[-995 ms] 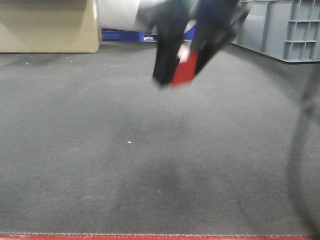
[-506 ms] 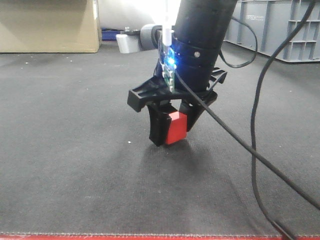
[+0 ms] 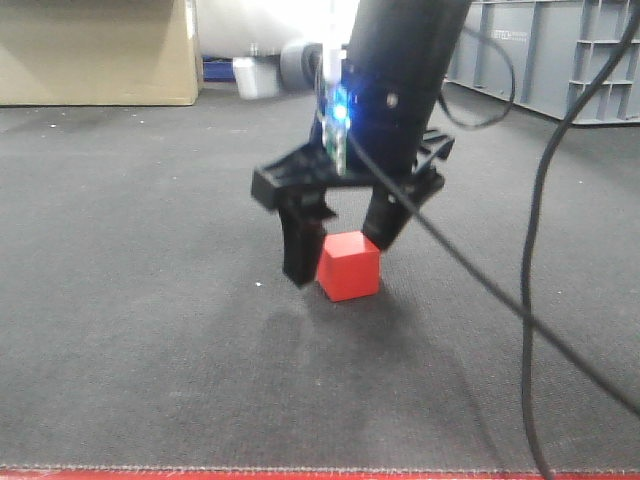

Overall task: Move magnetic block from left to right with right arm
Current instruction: 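Lower the red cube onto the table with the right gripper, then open the right gripper and release the red cube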

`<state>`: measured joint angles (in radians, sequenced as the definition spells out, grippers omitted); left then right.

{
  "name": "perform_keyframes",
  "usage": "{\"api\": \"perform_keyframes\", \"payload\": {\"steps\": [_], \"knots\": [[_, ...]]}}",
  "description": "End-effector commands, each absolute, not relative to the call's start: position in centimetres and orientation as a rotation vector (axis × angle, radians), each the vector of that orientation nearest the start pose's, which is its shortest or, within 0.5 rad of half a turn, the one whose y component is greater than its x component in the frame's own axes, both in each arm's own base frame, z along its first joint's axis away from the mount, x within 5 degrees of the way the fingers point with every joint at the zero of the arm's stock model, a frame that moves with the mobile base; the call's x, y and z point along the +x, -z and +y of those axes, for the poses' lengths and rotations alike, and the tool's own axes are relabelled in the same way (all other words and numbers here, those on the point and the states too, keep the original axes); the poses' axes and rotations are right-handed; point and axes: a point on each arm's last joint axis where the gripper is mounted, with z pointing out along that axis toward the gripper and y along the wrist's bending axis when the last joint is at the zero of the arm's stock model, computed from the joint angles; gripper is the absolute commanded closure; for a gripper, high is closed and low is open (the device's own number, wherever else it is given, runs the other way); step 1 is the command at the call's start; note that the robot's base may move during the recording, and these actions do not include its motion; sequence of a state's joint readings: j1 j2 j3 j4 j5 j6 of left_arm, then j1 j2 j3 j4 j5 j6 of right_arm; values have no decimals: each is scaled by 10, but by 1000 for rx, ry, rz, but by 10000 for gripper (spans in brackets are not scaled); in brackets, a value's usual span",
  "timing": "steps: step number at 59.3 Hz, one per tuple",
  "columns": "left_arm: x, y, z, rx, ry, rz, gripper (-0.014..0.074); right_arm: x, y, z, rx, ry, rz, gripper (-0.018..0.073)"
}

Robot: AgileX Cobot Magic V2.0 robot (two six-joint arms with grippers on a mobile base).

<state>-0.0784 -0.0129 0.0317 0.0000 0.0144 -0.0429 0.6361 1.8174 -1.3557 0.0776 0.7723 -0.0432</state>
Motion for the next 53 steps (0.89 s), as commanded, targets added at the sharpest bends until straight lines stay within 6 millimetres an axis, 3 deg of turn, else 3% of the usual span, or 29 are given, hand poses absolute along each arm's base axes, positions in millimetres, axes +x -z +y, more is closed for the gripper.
{"api": "perform_keyframes", "payload": {"steps": [1,6,13,22,28,41,53], "knots": [[55,-207,-5,25,107,1426,713,298,-290,228,-776,-346,2446,-1],[55,-207,-5,25,107,1426,713,287,-313,220,-748,-381,2395,95],[55,-207,-5,25,107,1426,713,264,-346,204,-720,-414,2303,296],[55,-207,-5,25,107,1426,713,228,-373,176,-688,-446,2196,523],[55,-207,-5,25,107,1426,712,201,-385,156,-660,-473,2116,521],[55,-207,-5,25,107,1426,713,141,-387,113,-587,-544,1941,521],[55,-207,-5,25,107,1426,713,95,-359,79,-546,-580,1849,521]]}}
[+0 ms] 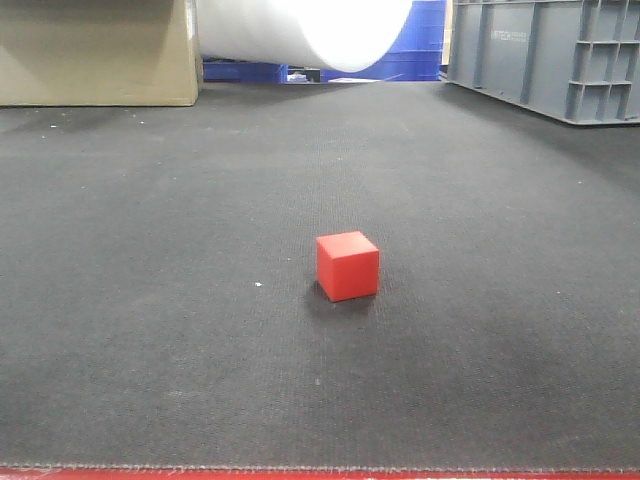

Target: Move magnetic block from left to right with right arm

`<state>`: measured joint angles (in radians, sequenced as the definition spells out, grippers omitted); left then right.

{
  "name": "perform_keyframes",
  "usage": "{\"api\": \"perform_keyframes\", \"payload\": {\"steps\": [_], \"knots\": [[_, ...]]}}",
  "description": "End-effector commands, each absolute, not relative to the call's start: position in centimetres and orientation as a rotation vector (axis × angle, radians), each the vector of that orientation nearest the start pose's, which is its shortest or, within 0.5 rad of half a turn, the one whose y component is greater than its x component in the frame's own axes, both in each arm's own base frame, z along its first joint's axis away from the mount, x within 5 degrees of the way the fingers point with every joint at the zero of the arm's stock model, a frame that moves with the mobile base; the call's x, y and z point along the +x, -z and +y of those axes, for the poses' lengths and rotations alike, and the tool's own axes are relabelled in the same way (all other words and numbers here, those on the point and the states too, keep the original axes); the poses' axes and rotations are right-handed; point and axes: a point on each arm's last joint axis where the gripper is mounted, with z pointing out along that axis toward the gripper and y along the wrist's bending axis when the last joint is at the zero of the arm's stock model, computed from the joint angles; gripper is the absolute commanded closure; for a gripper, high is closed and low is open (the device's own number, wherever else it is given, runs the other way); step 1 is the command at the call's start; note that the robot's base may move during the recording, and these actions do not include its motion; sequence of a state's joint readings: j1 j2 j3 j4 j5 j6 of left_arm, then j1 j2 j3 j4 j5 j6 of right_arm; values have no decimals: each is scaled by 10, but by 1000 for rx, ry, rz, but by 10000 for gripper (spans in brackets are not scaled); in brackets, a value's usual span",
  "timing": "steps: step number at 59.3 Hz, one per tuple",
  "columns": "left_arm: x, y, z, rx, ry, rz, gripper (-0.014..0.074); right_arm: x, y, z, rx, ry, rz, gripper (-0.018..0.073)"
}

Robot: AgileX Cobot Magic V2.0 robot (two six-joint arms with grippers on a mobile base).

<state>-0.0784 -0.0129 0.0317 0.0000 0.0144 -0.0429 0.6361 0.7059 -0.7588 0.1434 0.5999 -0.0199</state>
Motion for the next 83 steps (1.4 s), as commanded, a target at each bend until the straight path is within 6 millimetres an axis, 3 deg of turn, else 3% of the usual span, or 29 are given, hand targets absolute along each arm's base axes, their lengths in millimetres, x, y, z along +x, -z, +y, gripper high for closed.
{"api": "perform_keyframes", "payload": {"steps": [1,17,53,66,83], "knots": [[55,-207,-5,25,107,1426,713,93,-357,77,-545,-581,1845,521],[55,-207,-5,25,107,1426,713,64,-340,56,-536,-595,1790,521],[55,-207,-5,25,107,1426,712,70,-336,52,-467,-540,1713,521],[55,-207,-5,25,107,1426,713,68,-310,26,-210,-345,1624,521],[55,-207,-5,25,107,1426,713,54,-251,2,-15,-53,1489,521]]}}
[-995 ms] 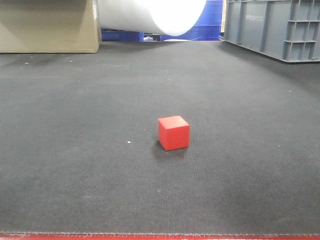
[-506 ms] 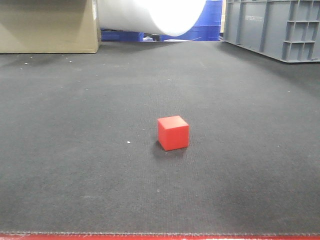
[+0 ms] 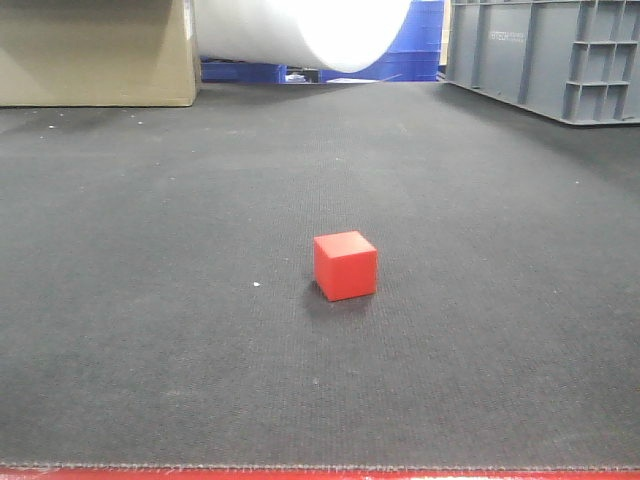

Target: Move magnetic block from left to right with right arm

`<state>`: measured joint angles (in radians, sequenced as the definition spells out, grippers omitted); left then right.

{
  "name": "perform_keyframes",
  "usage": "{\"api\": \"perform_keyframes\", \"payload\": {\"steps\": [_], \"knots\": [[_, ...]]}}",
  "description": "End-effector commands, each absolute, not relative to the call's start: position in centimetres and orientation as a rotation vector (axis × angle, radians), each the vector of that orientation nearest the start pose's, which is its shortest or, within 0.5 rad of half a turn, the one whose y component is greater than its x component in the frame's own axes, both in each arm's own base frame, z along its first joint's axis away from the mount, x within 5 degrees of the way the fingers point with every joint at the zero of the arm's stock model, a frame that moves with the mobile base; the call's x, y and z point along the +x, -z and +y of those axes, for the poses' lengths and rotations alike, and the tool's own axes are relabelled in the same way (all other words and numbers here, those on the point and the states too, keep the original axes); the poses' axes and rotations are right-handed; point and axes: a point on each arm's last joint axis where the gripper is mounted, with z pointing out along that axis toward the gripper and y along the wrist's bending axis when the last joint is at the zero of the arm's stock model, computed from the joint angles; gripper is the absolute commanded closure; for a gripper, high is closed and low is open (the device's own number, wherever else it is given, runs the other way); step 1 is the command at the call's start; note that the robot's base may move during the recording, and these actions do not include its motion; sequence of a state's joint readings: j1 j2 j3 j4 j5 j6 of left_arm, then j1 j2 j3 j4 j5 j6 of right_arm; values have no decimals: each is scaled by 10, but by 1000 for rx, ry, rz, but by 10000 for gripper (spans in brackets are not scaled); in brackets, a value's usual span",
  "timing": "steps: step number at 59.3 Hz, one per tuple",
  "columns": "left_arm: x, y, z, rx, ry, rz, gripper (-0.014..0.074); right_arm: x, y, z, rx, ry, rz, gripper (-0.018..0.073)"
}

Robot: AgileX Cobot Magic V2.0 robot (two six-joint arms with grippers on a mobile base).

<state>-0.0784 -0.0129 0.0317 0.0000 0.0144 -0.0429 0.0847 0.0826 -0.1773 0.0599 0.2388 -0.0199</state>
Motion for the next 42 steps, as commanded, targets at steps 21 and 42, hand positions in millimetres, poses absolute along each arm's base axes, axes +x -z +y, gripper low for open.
{"api": "perform_keyframes", "payload": {"steps": [21,42], "knots": [[55,-207,-5,25,107,1426,713,54,-213,-1,50,-36,1409,521],[55,-207,-5,25,107,1426,713,54,-211,-2,66,-20,1429,521]]}}
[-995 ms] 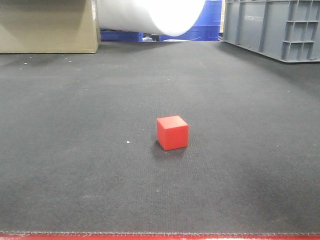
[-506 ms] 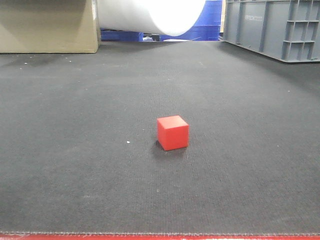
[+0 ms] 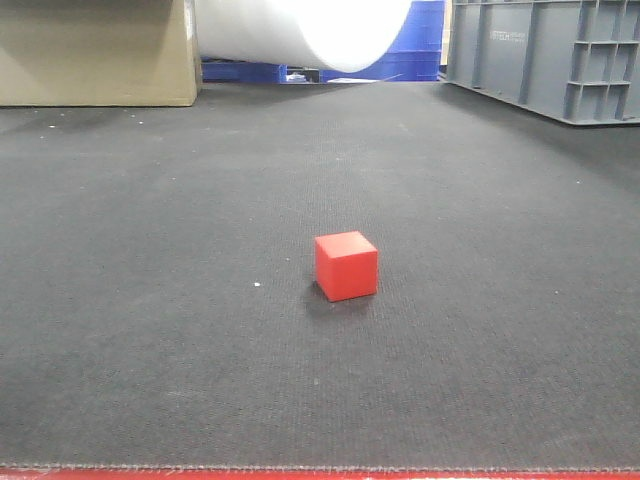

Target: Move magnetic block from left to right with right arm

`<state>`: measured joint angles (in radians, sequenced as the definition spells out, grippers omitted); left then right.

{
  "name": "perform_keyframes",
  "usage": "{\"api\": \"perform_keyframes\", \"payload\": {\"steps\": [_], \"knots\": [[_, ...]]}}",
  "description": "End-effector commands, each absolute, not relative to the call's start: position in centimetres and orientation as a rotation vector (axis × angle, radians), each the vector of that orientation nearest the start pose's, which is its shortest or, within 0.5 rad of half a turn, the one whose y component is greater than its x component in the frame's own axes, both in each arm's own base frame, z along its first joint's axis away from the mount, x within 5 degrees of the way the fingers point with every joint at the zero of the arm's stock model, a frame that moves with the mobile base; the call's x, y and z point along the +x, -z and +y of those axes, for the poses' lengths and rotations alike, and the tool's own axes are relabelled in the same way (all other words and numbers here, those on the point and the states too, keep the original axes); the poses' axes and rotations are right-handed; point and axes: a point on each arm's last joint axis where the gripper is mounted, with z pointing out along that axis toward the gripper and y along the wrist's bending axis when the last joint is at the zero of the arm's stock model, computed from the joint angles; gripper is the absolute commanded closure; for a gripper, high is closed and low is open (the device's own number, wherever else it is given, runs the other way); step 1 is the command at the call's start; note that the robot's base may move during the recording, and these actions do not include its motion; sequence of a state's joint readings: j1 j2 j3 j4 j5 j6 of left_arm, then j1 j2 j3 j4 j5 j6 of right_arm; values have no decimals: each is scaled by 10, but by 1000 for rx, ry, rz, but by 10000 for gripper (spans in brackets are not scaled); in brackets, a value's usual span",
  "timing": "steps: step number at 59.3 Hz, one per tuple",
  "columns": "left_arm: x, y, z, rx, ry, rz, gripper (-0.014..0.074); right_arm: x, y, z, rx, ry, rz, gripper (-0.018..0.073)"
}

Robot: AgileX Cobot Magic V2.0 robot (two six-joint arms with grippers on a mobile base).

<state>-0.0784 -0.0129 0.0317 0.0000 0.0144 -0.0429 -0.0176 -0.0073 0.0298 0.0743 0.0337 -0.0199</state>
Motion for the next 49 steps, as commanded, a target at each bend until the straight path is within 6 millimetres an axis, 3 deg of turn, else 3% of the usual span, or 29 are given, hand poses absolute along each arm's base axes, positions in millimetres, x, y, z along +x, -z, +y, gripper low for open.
{"api": "perform_keyframes", "payload": {"steps": [1,49], "knots": [[55,-207,-5,25,107,1426,713,54,-211,-2,68,-17,1429,521],[55,-207,-5,25,107,1426,713,54,-211,-2,69,-16,1429,521]]}}
